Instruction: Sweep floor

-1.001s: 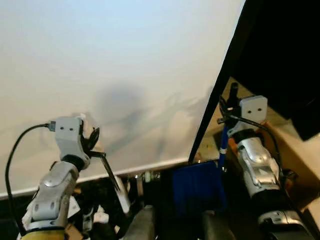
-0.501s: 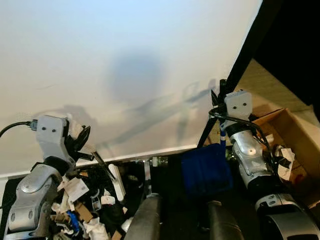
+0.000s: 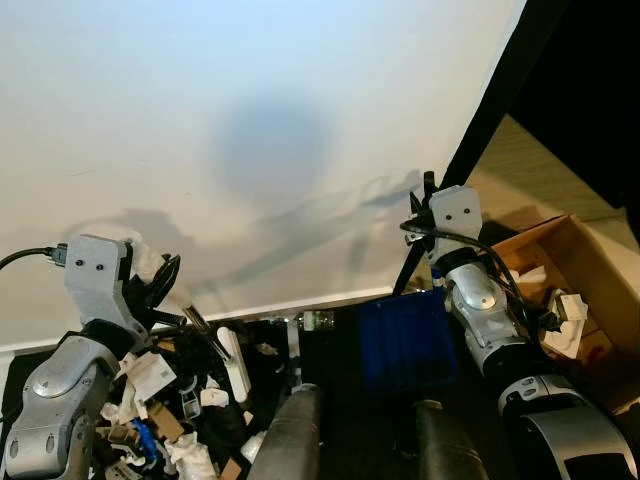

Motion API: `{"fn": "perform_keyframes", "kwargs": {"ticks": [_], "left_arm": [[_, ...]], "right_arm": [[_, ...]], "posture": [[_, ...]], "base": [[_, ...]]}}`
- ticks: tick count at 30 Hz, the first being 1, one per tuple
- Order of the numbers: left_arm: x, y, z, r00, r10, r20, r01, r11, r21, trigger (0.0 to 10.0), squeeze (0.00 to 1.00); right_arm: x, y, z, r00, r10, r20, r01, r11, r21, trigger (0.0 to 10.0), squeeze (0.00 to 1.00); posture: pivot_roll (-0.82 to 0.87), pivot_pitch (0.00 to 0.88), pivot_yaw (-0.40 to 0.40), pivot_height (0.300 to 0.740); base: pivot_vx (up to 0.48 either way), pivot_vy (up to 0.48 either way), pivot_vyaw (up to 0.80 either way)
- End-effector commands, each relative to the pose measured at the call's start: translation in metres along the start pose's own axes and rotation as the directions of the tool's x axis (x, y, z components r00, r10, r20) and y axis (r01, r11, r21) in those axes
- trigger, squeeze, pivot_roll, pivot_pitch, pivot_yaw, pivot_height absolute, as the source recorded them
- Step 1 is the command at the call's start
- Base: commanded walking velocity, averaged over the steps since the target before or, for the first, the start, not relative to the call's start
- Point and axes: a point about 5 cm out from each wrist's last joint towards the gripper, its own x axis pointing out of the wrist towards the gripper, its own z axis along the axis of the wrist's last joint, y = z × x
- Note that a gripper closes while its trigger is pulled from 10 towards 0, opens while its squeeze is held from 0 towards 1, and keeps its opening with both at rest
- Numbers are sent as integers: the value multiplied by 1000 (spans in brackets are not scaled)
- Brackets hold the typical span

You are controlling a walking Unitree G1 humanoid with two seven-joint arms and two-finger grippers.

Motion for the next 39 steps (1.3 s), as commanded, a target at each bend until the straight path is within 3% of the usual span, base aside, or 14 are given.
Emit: {"fn": "perform_keyframes", "kwargs": {"ticks": [1,9,11,12,13,14,20,23,27,29,31,33,36,39], "left_arm": [[-2,-1,-11,999,27,-38,-27,1000,-6,10000,0],[10,-9,-16,999,19,-29,-20,1000,-15,10000,0],[15,-13,-16,1000,17,-13,-17,1000,-21,10000,0],[15,-13,-16,1000,17,-13,-17,1000,-21,10000,0],[16,-14,-16,1000,21,-7,-21,1000,-23,10000,0],[16,-14,-16,1000,21,-7,-21,1000,-23,10000,0],[18,-13,-20,999,43,1,-43,999,-29,10000,0],[19,-14,-21,999,47,5,-47,998,-29,10000,0],[20,-15,-22,999,51,7,-50,998,-33,10000,0],[22,-16,-23,999,52,11,-51,998,-34,10000,0],[23,-17,-24,998,56,17,-56,998,-36,10000,0],[24,-17,-24,998,61,21,-60,997,-38,10000,0],[25,-18,-24,998,63,23,-62,997,-38,10000,0],[27,-15,-22,997,75,33,-74,997,-38,10000,0]], "right_arm": [[-9,10,-20,990,58,-125,-54,998,38,10000,0],[-8,0,-19,961,125,-245,-117,992,50,10000,0],[-22,-3,-27,914,194,-356,-163,980,114,10000,0],[-22,-3,-27,914,194,-356,-163,980,114,10000,0],[-33,-2,-33,881,234,-412,-180,969,167,10000,0],[-33,-2,-33,881,234,-412,-180,969,167,10000,0],[-100,-5,-55,667,420,-615,-173,891,420,10000,0],[-108,-14,-53,622,435,-651,-147,882,449,10000,0],[-97,-30,-46,650,376,-661,-127,910,394,10000,0],[-83,-37,-33,739,299,-604,-161,949,272,10000,0],[-64,-41,-8,875,206,-439,-178,978,105,10000,0],[-53,-40,12,948,162,-275,-155,987,46,10000,0],[-50,-40,21,966,150,-213,-144,989,42,10000,0],[-51,-30,33,992,120,-42,-118,992,41,10000,0]], "posture": [[305,345,45,740],[253,311,16,740],[237,294,1,740],[237,294,1,740],[228,285,-10,740],[228,285,-10,740],[194,273,-30,740],[188,272,-32,740],[182,267,-32,740],[181,261,-34,740],[180,255,-35,740],[184,249,-37,740],[186,247,-35,740],[193,237,-25,740]], "base": [[0,0,0],[0,0,0],[0,0,0],[0,0,0],[0,0,0],[0,0,0],[0,0,0],[0,0,0],[0,0,0],[0,0,0],[0,0,0],[0,0,0],[0,0,0],[0,0,0]]}}
